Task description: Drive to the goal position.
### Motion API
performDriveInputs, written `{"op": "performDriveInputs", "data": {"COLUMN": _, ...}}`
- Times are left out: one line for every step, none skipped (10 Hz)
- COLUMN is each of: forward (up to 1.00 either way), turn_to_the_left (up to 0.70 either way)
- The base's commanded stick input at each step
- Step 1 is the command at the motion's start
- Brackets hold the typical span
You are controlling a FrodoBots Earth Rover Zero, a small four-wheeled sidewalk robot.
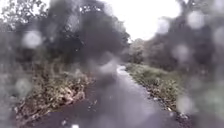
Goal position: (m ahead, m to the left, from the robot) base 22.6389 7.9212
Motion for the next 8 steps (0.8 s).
{"op": "performDriveInputs", "data": {"forward": 0.85, "turn_to_the_left": 0.00}}
{"op": "performDriveInputs", "data": {"forward": 0.85, "turn_to_the_left": 0.00}}
{"op": "performDriveInputs", "data": {"forward": 0.85, "turn_to_the_left": 0.00}}
{"op": "performDriveInputs", "data": {"forward": 0.85, "turn_to_the_left": 0.00}}
{"op": "performDriveInputs", "data": {"forward": 0.85, "turn_to_the_left": 0.00}}
{"op": "performDriveInputs", "data": {"forward": 0.85, "turn_to_the_left": 0.00}}
{"op": "performDriveInputs", "data": {"forward": 0.85, "turn_to_the_left": 0.00}}
{"op": "performDriveInputs", "data": {"forward": 0.85, "turn_to_the_left": 0.00}}
